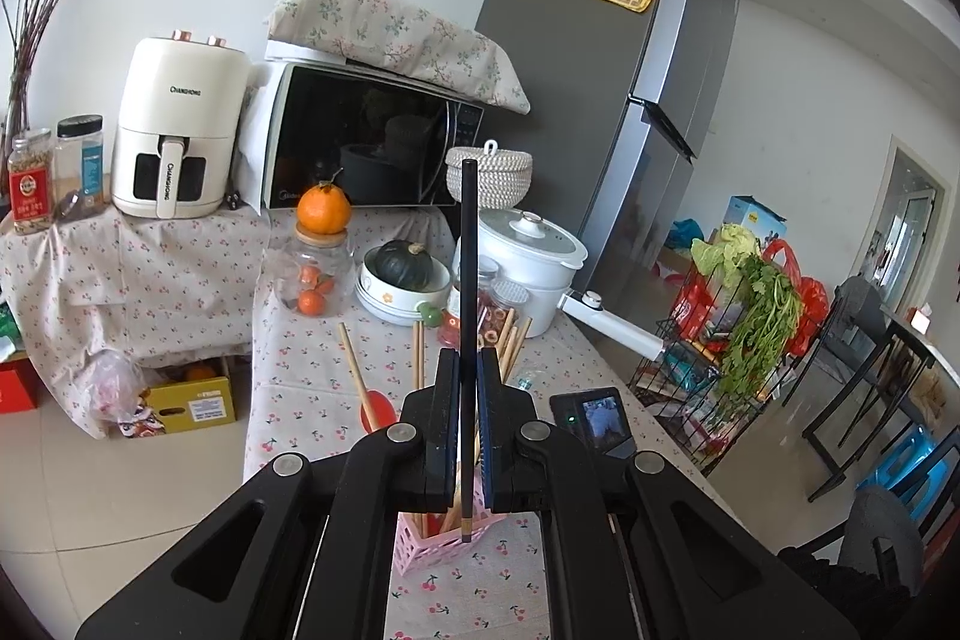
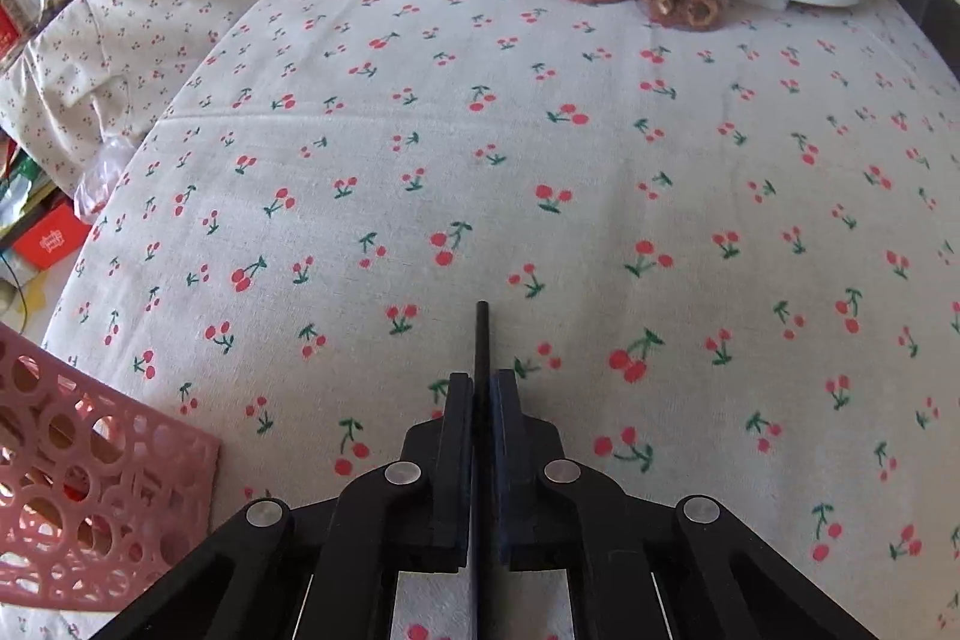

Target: Organize utensils

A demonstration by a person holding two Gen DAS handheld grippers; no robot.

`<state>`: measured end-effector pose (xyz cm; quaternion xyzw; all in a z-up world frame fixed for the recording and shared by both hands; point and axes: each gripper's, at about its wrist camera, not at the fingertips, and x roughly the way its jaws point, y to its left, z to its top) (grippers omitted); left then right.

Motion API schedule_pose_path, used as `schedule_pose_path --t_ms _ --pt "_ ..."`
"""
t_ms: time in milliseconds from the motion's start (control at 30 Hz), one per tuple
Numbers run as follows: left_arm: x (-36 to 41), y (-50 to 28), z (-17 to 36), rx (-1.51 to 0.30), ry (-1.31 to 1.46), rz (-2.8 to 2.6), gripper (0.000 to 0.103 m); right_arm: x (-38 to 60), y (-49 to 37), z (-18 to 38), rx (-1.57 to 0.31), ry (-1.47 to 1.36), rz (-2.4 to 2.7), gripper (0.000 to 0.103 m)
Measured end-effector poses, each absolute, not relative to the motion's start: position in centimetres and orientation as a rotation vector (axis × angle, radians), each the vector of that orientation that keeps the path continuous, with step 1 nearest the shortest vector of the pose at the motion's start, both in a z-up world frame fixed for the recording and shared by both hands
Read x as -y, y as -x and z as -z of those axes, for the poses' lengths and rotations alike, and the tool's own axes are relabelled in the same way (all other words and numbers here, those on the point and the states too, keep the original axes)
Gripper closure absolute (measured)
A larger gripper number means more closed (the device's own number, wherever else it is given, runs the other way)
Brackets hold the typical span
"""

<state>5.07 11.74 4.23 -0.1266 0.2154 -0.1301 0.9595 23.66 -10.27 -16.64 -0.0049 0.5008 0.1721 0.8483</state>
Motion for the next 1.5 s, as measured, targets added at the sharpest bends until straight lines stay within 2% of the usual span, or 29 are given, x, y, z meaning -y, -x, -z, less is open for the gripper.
schedule_pose_path --t_ms 200,400,700,1133,1333,1400,1433,1467,1500 --pt "-11.8 -4.8 -4.3 -0.423 0.251 0.256 0.098 14.8 -21.4 12.2 -0.973 -0.147 -0.364 0.1" --pt "-11.5 -4.6 -4.3 -0.411 0.248 0.249 0.098 16.7 -16.3 5.8 -0.775 -0.143 -0.417 0.1" --pt "-11.0 -4.3 -4.7 -0.374 0.25 0.241 0.098 17.6 -10.5 0.6 -0.587 -0.144 -0.448 0.1" --pt "-11.7 -5.2 -4.9 -0.342 0.249 0.199 0.098 16.7 -9.2 -4.8 -0.455 -0.134 -0.478 0.103" --pt "-12.3 -5.5 -4.5 -0.358 0.283 0.191 0.098 15.9 -9.8 -4.8 -0.522 -0.065 -0.424 0.103" --pt "-12.2 -5.4 -4.4 -0.366 0.277 0.197 0.098 16.2 -10.8 -3.2 -0.594 -0.06 -0.399 0.096" --pt "-12.1 -5.4 -4.4 -0.369 0.273 0.2 0.098 16.4 -11.3 -2.3 -0.634 -0.051 -0.39 0.084" --pt "-12.0 -5.4 -4.4 -0.371 0.271 0.204 0.098 16.6 -11.7 -1.4 -0.669 -0.038 -0.378 0.064" --pt "-11.9 -5.4 -4.4 -0.374 0.27 0.209 0.098 16.9 -12.0 -0.5 -0.698 -0.031 -0.369 0.055"
